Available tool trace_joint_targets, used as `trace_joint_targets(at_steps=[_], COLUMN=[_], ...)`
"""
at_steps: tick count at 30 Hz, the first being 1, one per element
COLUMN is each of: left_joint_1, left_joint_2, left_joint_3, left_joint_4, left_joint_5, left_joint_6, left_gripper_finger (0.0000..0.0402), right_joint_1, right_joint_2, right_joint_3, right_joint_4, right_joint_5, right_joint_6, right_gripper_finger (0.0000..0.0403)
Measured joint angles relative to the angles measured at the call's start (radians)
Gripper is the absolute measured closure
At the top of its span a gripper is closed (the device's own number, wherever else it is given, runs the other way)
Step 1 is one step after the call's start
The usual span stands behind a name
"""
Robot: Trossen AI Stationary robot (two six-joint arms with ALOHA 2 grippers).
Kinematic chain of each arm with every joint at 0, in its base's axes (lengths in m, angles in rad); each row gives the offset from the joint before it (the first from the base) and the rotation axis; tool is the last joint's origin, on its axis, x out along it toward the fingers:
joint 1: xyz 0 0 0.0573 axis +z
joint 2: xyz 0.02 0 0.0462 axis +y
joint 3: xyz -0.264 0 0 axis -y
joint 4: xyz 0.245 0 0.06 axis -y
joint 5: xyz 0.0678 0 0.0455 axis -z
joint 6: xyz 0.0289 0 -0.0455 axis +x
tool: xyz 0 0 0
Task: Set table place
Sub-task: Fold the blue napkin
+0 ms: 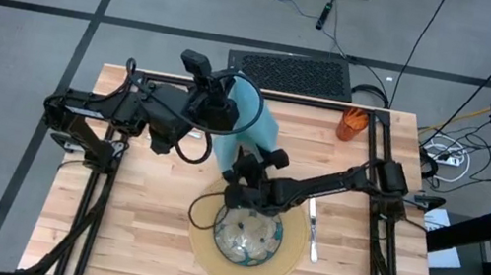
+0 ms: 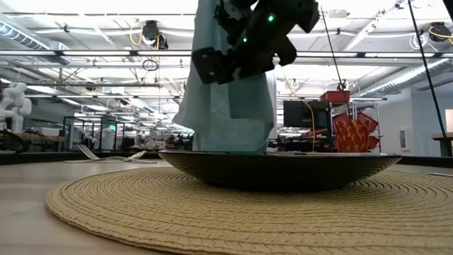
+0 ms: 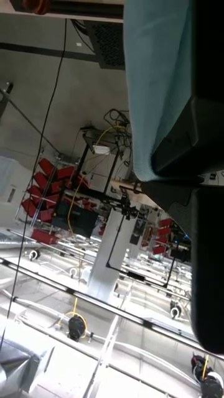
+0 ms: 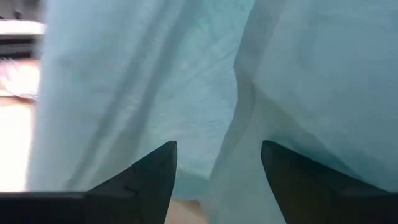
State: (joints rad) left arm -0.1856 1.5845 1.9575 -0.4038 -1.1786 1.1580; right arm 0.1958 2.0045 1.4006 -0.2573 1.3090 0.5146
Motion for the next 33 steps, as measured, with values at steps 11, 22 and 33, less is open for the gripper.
trace_joint_targets(at_steps=[11, 22, 33], left_joint_1=[0.0, 0.0, -0.001], left_joint_2=[0.0, 0.0, 0.0], left_joint_3=[-0.001, -0.001, -0.001], left_joint_4=[-0.006, -0.006, -0.006], left_joint_5=[0.001, 0.002, 0.041], left_joint_6=[0.001, 0.0, -0.003], left_gripper_finger=[0.0402, 0.0402, 0.0402], right_joint_1=[0.106, 0.152, 0.258], right_joint_2=[0.0, 0.0, 0.0], right_joint_3=[0.0, 0.0, 0.0], right_joint_4=[-0.061, -0.245, -0.186], right_joint_5=[0.125, 0.023, -0.007], right_joint_6=[0.047, 0.275, 0.406], right_gripper_finger=[0.0198, 0.0229, 0.0194])
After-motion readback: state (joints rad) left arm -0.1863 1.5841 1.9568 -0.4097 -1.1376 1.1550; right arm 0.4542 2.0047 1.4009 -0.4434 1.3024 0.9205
